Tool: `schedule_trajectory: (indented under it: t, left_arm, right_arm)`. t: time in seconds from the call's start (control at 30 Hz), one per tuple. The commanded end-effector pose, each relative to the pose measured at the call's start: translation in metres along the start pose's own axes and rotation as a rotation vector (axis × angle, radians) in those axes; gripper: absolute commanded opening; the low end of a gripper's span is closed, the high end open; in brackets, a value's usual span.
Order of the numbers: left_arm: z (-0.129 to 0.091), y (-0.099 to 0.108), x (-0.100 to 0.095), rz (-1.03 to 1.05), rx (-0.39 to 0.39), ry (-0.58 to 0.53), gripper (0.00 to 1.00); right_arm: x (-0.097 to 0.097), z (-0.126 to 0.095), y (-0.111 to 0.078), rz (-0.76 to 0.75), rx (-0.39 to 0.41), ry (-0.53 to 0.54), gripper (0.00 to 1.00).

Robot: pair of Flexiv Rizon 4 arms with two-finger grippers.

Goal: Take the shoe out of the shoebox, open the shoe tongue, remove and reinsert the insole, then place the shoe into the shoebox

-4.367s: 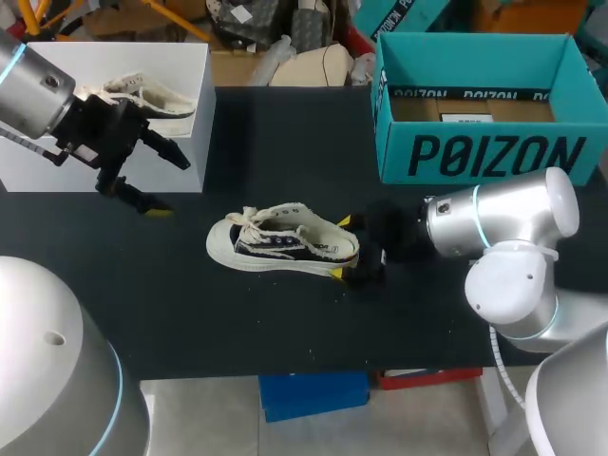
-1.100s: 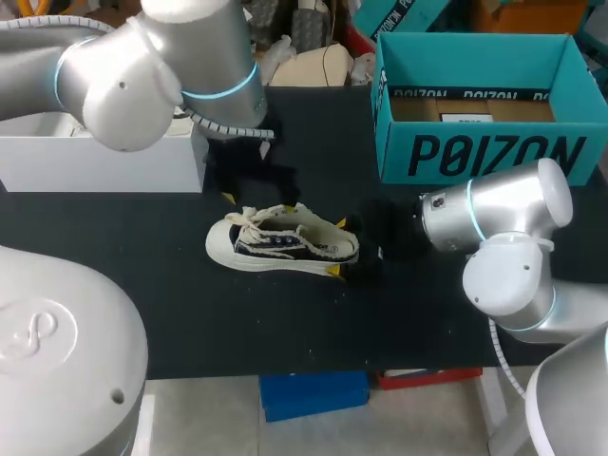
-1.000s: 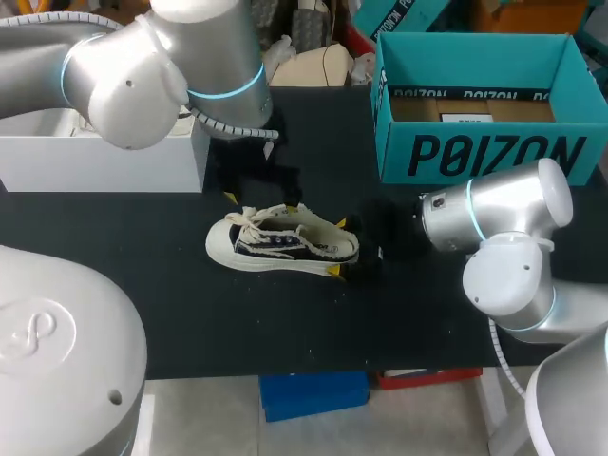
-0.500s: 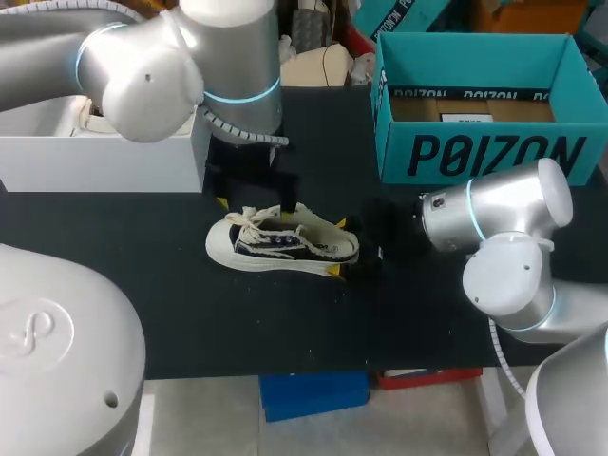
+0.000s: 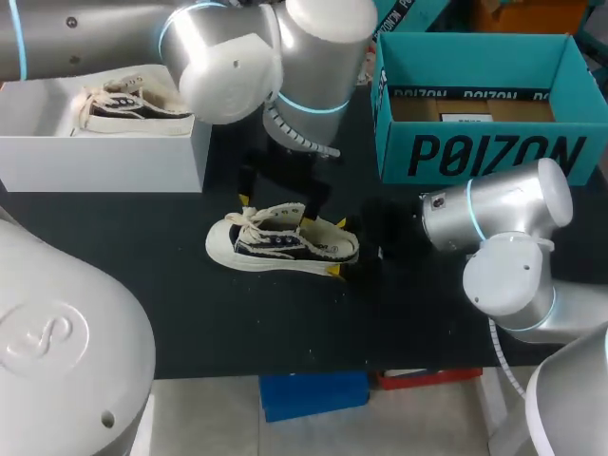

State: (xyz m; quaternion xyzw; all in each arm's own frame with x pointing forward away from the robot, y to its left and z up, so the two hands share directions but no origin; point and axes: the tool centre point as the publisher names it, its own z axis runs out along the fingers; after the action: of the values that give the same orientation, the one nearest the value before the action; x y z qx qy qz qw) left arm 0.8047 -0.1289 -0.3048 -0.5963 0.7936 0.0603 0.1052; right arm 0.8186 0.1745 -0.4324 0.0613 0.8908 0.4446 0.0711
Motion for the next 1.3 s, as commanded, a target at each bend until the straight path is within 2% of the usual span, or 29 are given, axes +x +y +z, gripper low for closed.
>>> schedule_trajectory:
  t: [0.03, 0.23, 0.6, 0.8, 1.03, 1.3]
  left_arm:
    - [-0.001, 0.000, 0.003, -0.002, 0.000, -0.027, 1.00]
    - [0.004, -0.002, 0.005, -0.003, 0.011, -0.022, 1.00]
    - [0.021, -0.011, 0.028, 0.029, 0.004, -0.034, 1.00]
    - [0.034, -0.015, 0.037, 0.046, -0.018, -0.086, 1.00]
    - [0.046, -0.019, 0.040, 0.049, -0.036, -0.113, 1.00]
    - [0.056, -0.020, 0.030, 0.034, -0.050, -0.136, 1.00]
  right_arm:
    - [-0.001, 0.001, 0.000, 0.002, 0.002, 0.001, 0.00]
    - [-0.001, 0.001, 0.000, 0.002, 0.002, 0.001, 0.00]
    - [-0.001, 0.001, 0.000, 0.002, 0.002, 0.001, 0.00]
    - [-0.001, 0.001, 0.000, 0.002, 0.002, 0.001, 0.00]
    - [-0.001, 0.001, 0.000, 0.002, 0.002, 0.001, 0.00]
    - [-0.001, 0.001, 0.000, 0.002, 0.002, 0.001, 0.00]
